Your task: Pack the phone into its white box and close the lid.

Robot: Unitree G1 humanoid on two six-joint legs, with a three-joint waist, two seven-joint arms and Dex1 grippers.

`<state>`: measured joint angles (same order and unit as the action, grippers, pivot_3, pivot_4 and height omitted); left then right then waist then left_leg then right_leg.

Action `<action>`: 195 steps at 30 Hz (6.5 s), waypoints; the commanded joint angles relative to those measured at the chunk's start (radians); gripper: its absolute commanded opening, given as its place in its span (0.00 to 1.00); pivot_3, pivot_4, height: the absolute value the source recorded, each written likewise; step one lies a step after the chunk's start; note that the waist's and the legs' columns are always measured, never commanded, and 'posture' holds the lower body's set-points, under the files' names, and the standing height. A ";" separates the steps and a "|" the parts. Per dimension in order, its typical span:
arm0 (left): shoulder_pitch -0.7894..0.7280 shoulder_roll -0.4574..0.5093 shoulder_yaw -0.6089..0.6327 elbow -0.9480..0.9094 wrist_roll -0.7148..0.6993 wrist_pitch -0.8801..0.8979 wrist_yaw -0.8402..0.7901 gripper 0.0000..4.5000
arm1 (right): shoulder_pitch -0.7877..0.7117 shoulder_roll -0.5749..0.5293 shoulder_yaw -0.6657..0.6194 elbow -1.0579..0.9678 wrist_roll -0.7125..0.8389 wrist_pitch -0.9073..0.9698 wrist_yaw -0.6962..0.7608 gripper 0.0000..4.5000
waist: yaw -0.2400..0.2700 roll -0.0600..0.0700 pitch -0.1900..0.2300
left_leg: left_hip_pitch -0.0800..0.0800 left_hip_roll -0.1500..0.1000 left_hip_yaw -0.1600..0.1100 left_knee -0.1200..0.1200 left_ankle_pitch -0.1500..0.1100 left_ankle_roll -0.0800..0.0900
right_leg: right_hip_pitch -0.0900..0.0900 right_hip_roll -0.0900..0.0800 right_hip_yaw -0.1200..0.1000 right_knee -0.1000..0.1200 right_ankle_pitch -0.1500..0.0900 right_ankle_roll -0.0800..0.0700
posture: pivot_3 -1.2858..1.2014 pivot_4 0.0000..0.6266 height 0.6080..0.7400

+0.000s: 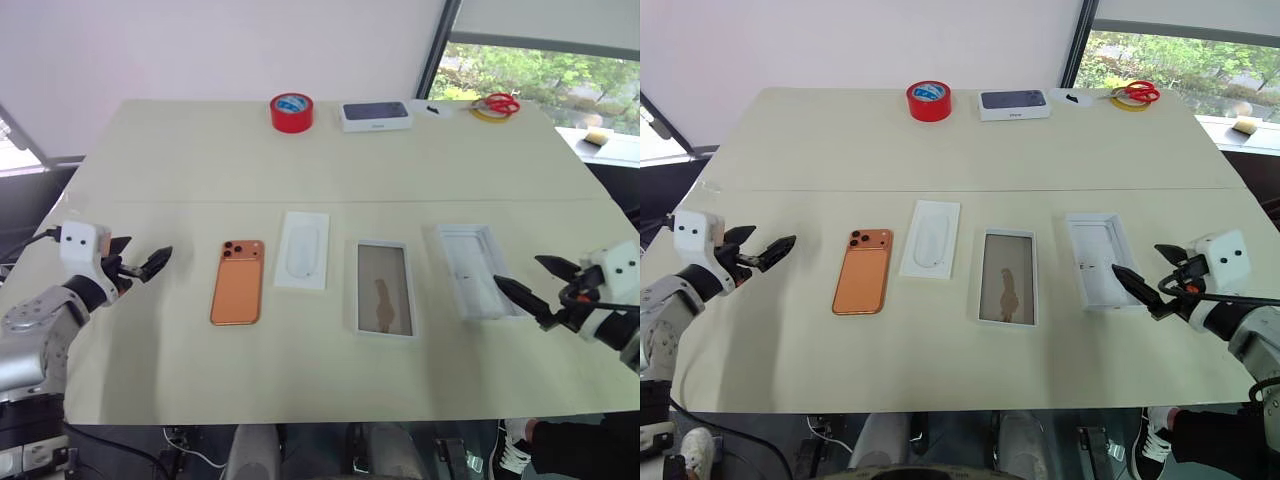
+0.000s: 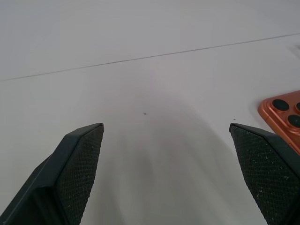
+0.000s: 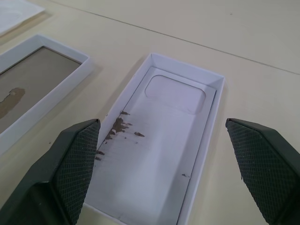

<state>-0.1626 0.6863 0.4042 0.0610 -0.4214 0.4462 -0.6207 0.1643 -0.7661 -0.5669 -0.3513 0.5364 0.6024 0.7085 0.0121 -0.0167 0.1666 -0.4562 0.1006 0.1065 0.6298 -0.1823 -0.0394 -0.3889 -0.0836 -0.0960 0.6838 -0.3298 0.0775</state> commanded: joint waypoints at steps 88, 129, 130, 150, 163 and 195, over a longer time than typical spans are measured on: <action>-0.630 -0.637 0.266 -0.079 -0.186 1.168 0.488 0.00 | -0.402 -0.200 0.909 -0.319 -0.232 0.181 0.120 0.02 | 0.000 -0.003 0.001 | -0.001 -0.001 -0.002 0.002 0.001 -0.001 | 0.000 0.000 0.000 0.001 0.000 0.000 | 0.52 0.24 0.93; -0.471 -0.689 0.148 -0.205 -0.539 1.168 0.652 0.00 | -0.545 -0.032 0.714 0.035 -0.466 -0.137 0.179 0.76 | 0.001 -0.005 0.002 | 0.000 -0.001 -0.002 0.002 0.003 -0.005 | 0.001 0.000 0.000 0.001 0.000 0.000 | 0.52 0.24 0.93; -0.465 -0.689 0.138 -0.205 -0.552 1.168 0.659 0.07 | -0.544 -0.031 0.715 0.034 -0.467 -0.138 0.175 0.77 | 0.001 -0.005 0.002 | 0.000 -0.001 -0.002 0.002 0.003 -0.005 | 0.001 0.000 0.000 0.001 0.000 0.000 | 0.52 0.24 0.93; -0.332 -0.243 -0.140 -0.359 -0.352 0.708 0.371 0.87 | -0.698 0.161 0.741 0.083 -0.426 0.054 0.052 0.02 | -0.010 -0.003 0.002 | 0.000 0.000 -0.001 0.000 0.004 -0.007 | -0.001 0.001 0.000 0.001 0.000 0.000 | 0.52 0.24 0.93; -0.040 0.040 -0.355 -0.392 -0.098 0.201 -0.071 0.87 | -0.862 0.363 0.973 0.307 -0.597 0.089 -0.072 0.02 | -0.006 -0.003 0.001 | -0.003 0.000 0.000 0.000 0.002 -0.003 | -0.004 0.000 0.000 0.001 0.000 -0.001 | 0.52 0.24 0.93; 0.020 0.008 -0.277 -0.423 -0.124 0.225 -0.080 0.87 | -0.815 0.340 0.956 0.147 -0.624 0.080 0.044 0.02 | -0.024 -0.003 0.002 | -0.004 0.001 0.000 -0.001 0.002 -0.003 | -0.005 0.000 0.000 0.002 0.000 -0.001 | 0.52 0.24 0.93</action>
<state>-0.1391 0.6867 0.0997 -0.3349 -0.5345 0.6753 -0.6924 -0.6557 -0.4116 0.3974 -0.0977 -0.1128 0.6682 0.7131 -0.0117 -0.0194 0.1682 -0.4598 0.1013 0.1065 0.6291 -0.1804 -0.0423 -0.3940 -0.0833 -0.0956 0.6856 -0.3294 0.0768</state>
